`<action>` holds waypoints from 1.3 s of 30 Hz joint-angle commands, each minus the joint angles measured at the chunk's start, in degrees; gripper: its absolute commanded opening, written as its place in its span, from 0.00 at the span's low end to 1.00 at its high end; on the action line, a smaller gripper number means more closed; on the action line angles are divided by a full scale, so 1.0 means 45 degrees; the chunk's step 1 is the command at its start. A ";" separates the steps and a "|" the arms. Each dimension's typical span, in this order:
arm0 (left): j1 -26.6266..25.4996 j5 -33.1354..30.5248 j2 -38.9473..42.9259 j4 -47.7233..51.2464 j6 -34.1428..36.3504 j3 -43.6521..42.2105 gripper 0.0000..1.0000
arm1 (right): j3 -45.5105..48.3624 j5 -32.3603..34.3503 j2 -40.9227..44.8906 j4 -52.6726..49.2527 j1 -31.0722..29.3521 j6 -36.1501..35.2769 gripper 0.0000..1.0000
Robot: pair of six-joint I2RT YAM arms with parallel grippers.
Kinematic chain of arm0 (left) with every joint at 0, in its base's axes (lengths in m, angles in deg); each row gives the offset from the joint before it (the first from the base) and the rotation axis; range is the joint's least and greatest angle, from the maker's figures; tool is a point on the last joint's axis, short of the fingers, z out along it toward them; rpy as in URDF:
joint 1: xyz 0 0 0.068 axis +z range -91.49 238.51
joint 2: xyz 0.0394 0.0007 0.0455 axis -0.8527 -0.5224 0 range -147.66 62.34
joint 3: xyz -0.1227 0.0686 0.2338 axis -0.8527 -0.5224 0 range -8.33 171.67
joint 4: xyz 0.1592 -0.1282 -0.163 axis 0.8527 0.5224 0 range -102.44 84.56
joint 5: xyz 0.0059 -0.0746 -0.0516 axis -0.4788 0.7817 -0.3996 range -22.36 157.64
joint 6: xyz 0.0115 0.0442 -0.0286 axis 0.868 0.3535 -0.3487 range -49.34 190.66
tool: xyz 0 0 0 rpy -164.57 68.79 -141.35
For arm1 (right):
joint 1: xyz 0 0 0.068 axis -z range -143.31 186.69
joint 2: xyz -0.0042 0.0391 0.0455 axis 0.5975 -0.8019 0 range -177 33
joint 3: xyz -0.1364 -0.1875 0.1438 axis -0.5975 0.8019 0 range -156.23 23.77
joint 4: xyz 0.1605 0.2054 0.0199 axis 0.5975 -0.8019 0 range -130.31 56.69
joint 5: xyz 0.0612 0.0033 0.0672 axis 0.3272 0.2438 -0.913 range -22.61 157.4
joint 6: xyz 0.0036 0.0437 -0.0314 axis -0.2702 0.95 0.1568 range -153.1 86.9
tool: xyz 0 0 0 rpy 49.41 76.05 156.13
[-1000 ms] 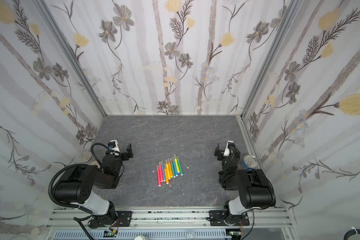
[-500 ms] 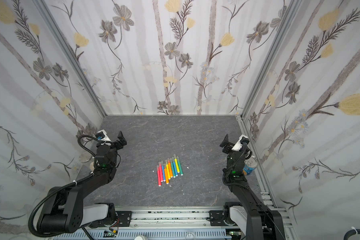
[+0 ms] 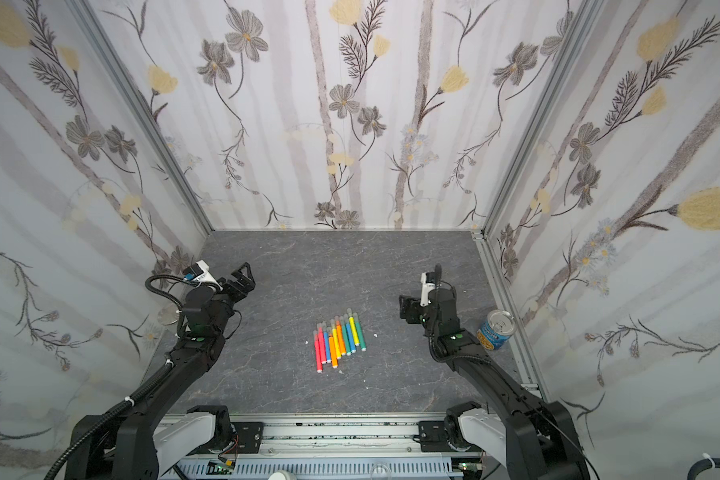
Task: Open the pen caps
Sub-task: 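Grasp the end green highlighter with the right gripper while the left arm advances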
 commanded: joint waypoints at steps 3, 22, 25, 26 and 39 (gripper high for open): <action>-0.0402 0.1238 -0.0711 0.1109 -0.0379 0.0177 1.00 | -0.2933 0.2143 -0.2779 -0.3329 -0.2381 0.0380 0.63; -0.0739 0.1784 -0.2019 0.1256 -0.0449 0.0742 1.00 | -0.4890 0.1708 -0.7005 -0.3805 -0.4276 0.1349 0.47; -0.0746 0.1865 -0.2372 0.1271 -0.0391 0.0802 1.00 | -0.4849 0.1783 -0.7147 -0.3822 -0.4417 0.1343 0.45; -0.0737 0.1854 -0.2447 0.1291 -0.0371 0.0811 1.00 | -0.4812 0.1816 -0.7227 -0.3815 -0.4449 0.1372 0.44; -0.0803 0.1852 -0.2791 0.1543 -0.0229 0.1032 1.00 | -0.4263 0.1581 -0.7941 -0.3626 -0.4562 0.1512 0.33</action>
